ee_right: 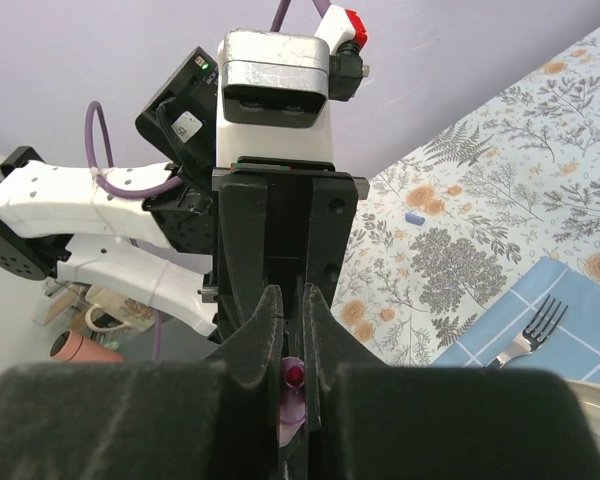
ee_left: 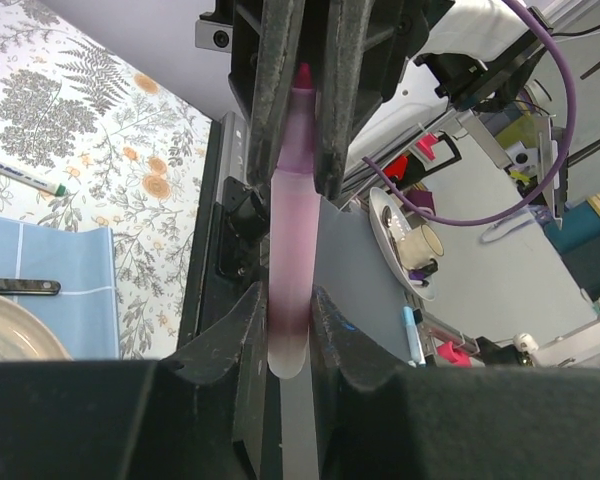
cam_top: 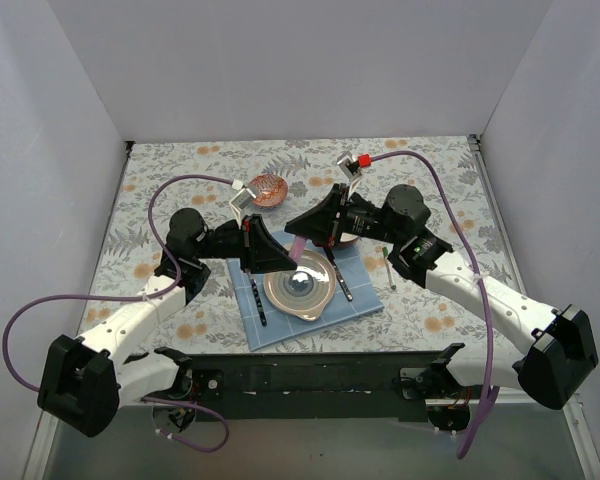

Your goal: Insert the pens into the pen caps

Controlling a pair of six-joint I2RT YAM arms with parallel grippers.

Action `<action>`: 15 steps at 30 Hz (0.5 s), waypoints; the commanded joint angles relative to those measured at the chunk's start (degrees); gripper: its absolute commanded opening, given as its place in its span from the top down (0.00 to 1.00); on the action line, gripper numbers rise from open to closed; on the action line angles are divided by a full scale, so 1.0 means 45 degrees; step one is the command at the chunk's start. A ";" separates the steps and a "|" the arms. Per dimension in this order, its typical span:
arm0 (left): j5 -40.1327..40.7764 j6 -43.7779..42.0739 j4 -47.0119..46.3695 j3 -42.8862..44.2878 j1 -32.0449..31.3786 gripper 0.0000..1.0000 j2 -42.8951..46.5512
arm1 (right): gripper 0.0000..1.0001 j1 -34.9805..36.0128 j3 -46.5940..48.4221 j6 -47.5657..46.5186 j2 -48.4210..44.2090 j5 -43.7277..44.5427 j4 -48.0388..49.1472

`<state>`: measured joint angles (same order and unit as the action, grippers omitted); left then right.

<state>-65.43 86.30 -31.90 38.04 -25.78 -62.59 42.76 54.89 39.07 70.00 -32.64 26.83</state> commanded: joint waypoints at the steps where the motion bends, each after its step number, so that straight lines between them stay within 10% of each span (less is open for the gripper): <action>1: 0.0203 -0.0309 0.0602 0.0666 -0.0208 0.90 -0.0193 | 0.99 0.0048 -0.0031 -0.0342 -0.0027 0.0944 -0.0219; 8: 0.1101 -0.1327 0.0916 0.0530 -0.0228 1.00 -0.0115 | 0.97 0.0048 -0.0109 -0.0420 -0.0300 0.1550 -0.0922; 13: 0.1920 -0.2106 0.1891 0.0686 -0.0228 1.00 -0.0447 | 0.32 -0.0011 0.0027 -0.0420 -0.0983 0.2680 -0.2402; 15: 0.2233 -0.2632 0.2594 0.0823 -0.0228 1.00 -0.0564 | 0.25 -0.0127 0.0241 -0.0440 -0.1411 0.3131 -0.3126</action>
<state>-59.99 79.55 -25.85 39.16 -26.50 -64.49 42.76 54.46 38.26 67.88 -24.21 18.39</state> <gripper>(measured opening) 0.174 0.693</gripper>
